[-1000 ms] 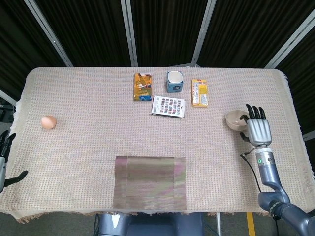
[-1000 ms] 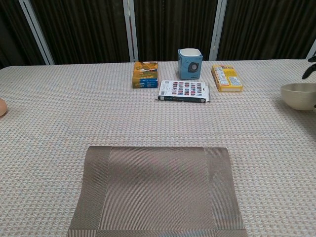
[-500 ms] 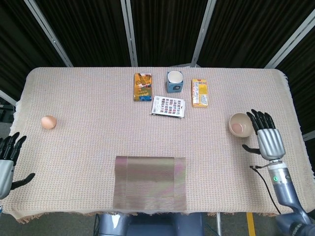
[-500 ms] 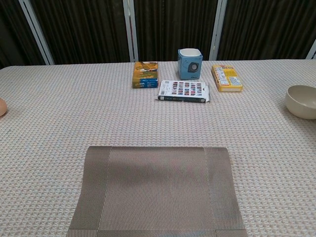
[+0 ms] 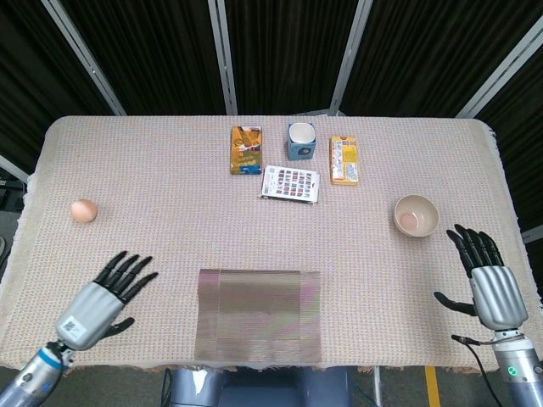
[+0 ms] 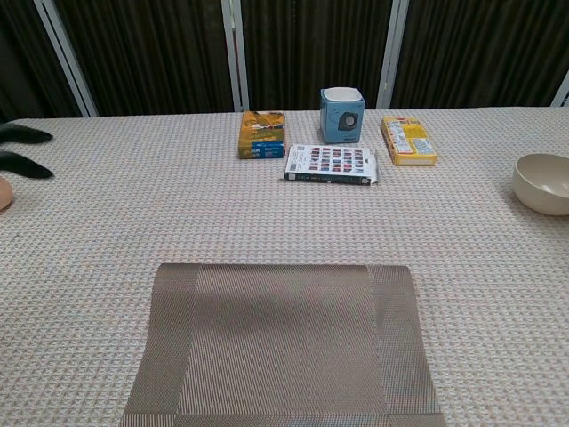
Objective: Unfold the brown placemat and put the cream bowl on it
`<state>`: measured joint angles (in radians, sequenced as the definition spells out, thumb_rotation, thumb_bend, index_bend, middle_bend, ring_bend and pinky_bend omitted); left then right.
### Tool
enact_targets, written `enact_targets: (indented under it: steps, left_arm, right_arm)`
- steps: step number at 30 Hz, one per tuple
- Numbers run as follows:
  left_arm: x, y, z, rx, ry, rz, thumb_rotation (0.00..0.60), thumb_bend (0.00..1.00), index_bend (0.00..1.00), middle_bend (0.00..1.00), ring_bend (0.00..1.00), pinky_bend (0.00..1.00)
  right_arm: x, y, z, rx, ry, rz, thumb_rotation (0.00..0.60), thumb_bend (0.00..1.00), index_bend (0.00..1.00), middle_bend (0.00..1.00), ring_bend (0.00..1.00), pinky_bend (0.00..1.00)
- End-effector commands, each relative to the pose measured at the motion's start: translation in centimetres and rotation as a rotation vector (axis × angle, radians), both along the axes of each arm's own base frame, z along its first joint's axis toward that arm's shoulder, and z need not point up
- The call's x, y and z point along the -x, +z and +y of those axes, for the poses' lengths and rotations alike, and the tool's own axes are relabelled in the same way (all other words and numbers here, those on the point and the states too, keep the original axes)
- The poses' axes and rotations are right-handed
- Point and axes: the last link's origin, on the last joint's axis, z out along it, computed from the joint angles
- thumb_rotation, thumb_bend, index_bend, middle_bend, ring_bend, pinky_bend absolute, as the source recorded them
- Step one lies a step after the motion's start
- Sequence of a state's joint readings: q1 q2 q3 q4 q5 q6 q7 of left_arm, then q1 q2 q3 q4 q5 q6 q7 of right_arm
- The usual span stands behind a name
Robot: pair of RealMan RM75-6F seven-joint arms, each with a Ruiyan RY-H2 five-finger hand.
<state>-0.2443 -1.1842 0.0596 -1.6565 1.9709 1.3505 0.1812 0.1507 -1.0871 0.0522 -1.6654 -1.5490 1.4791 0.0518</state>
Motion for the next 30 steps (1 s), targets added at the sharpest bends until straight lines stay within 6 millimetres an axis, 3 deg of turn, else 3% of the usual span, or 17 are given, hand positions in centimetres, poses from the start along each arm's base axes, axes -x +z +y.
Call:
enact_targets:
  steps: [1, 6, 12, 19, 30]
  left_arm:
    - [-0.9, -3.8, 0.4, 0.122, -0.101, 0.019, 0.6, 0.1, 0.19, 0.0, 0.0, 0.0]
    - [-1.1, -7.0, 0.0, 0.196, -0.176, 0.037, 0.6, 0.24, 0.19, 0.0, 0.0, 0.0]
    - [-0.5, -9.9, -1.5, 0.304, -0.213, 0.021, 0.6, 0.26, 0.26, 0.0, 0.0, 0.0]
    - [0.5, -11.4, -2.8, 0.338, -0.233, 0.017, 0.6, 0.35, 0.27, 0.0, 0.0, 0.0]
    - [1.6, -12.7, -3.3, 0.327, -0.243, 0.047, 0.6, 0.35, 0.28, 0.0, 0.0, 0.0]
  right_arm:
    - [0.0, 0.1, 0.8, 0.01, -0.018, 0.054, 0.6, 0.0, 0.0, 0.0, 0.0, 0.0]
    - [0.2, 0.0, 0.8, 0.015, -0.031, 0.054, 0.6, 0.0, 0.0, 0.0, 0.0, 0.0]
    - [0.1, 0.1, 0.8, 0.015, -0.035, 0.044, 0.6, 0.0, 0.0, 0.0, 0.0, 0.0]
    - [0.2, 0.3, 0.8, 0.01, -0.044, 0.035, 0.6, 0.0, 0.0, 0.0, 0.0, 0.0]
    - [0.2, 0.5, 0.7, 0.019, -0.046, 0.034, 0.6, 0.0, 0.0, 0.0, 0.0, 0.0]
